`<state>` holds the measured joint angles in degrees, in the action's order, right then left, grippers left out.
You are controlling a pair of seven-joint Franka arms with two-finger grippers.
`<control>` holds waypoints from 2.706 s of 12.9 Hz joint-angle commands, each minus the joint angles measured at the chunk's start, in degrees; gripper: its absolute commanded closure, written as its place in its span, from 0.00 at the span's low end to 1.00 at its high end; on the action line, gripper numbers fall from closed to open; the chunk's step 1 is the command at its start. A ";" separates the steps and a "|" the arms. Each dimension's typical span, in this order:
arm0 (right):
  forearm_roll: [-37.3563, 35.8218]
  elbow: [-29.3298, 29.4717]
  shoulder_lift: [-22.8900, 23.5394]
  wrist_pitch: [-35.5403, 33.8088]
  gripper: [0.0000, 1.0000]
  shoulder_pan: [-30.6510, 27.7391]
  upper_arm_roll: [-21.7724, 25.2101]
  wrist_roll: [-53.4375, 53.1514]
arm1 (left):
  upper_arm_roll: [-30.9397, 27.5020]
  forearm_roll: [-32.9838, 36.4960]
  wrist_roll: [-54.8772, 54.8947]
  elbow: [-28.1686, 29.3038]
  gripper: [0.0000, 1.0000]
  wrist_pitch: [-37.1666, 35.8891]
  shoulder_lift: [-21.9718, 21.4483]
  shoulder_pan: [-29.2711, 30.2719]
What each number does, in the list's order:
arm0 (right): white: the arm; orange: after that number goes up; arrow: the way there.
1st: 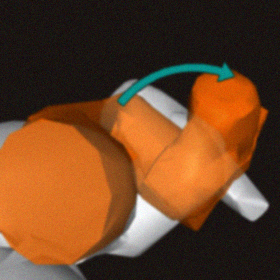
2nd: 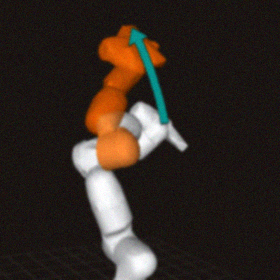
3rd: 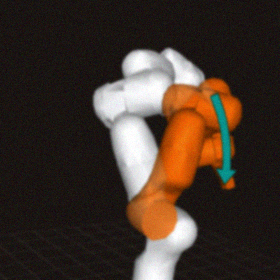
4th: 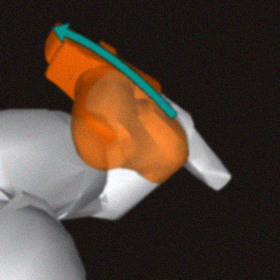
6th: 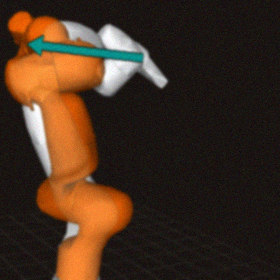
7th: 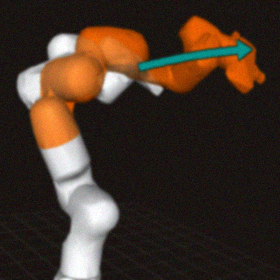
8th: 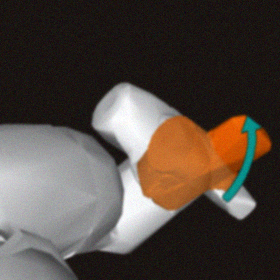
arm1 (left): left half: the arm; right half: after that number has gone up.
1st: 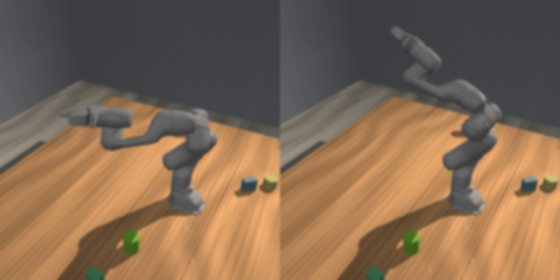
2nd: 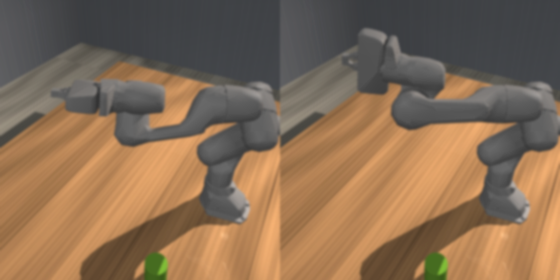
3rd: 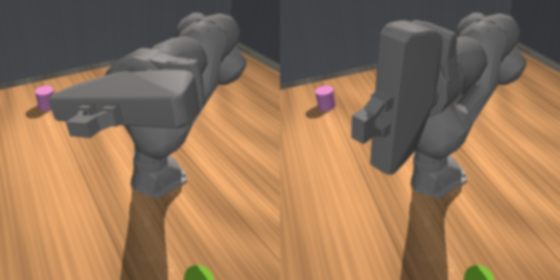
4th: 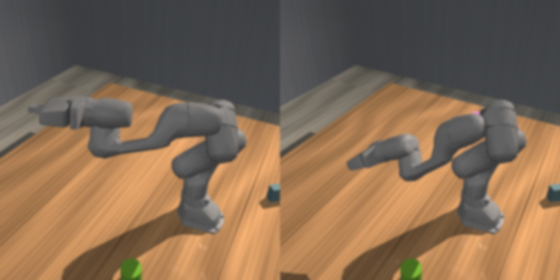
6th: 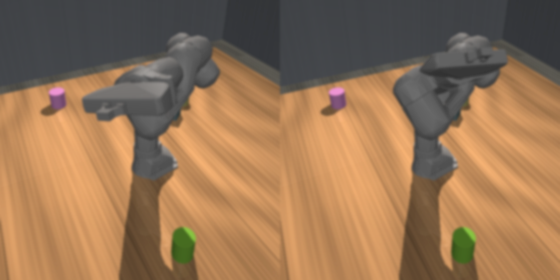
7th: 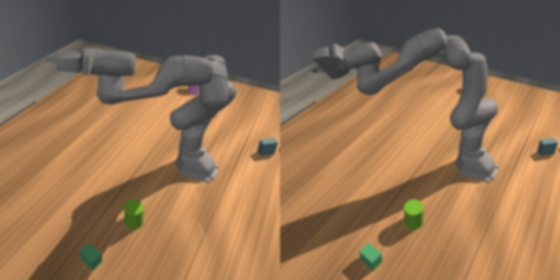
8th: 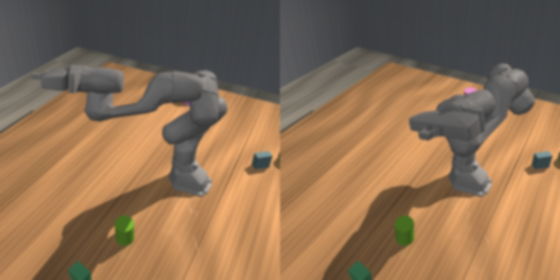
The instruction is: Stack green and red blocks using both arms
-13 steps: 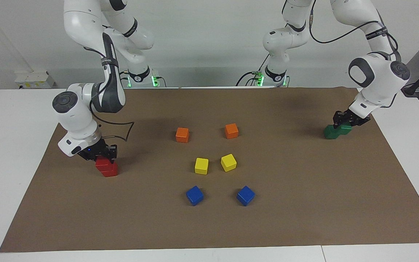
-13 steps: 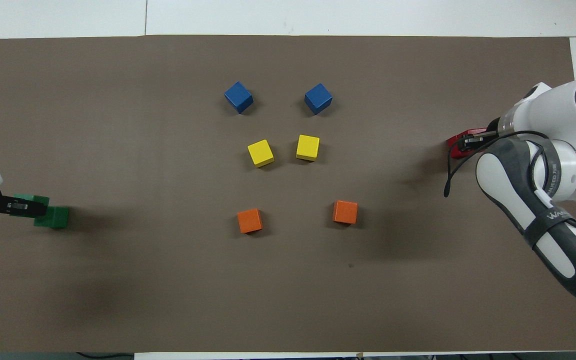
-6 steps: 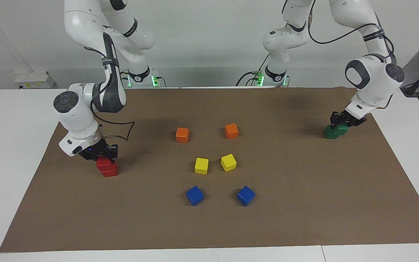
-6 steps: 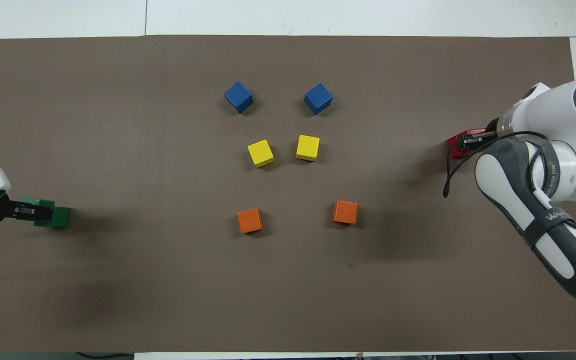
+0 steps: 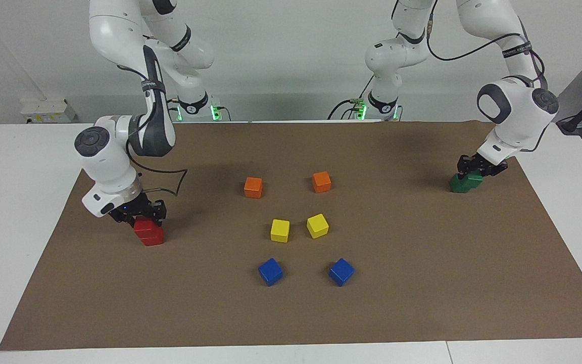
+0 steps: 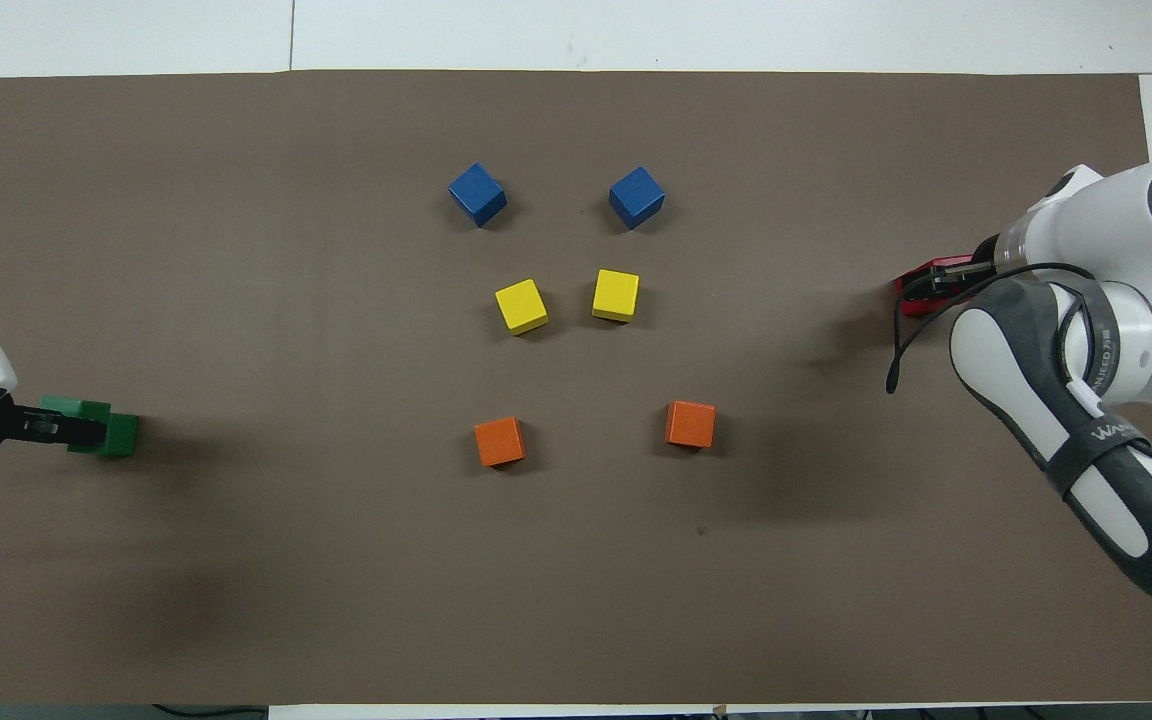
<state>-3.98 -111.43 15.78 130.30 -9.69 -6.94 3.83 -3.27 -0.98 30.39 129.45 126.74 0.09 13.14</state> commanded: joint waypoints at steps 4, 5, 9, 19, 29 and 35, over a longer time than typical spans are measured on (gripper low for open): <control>0.37 10.61 -4.25 -15.74 0.00 0.02 -2.10 0.75 | 0.37 0.90 0.20 -10.12 0.00 -11.36 -0.27 0.05; 1.25 10.45 -7.84 -18.56 0.00 0.02 -2.46 0.40 | 0.46 0.90 0.02 -14.27 0.00 -15.34 -0.09 -0.39; 5.21 10.53 -19.28 -33.06 0.00 0.20 -2.55 -0.84 | 1.77 0.90 -16.35 -25.88 0.00 -25.55 -1.58 -3.98; 4.51 12.12 -21.14 -38.72 0.00 -0.68 -2.20 -4.00 | 2.04 0.46 -30.13 -40.50 0.00 -50.18 -1.05 -10.33; 4.68 11.94 -21.06 -37.22 0.00 4.48 1.38 -4.00 | 2.13 0.63 -32.06 -34.70 0.00 -40.08 -6.33 -13.14; 4.51 12.38 -20.88 -37.22 0.00 8.11 5.80 -4.00 | 2.13 0.81 -31.54 -34.88 0.00 -40.17 -6.33 -13.14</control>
<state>0.41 -99.46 -5.45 92.47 -1.93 -1.38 0.61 -0.50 -0.96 -1.11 93.11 85.54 -4.99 0.97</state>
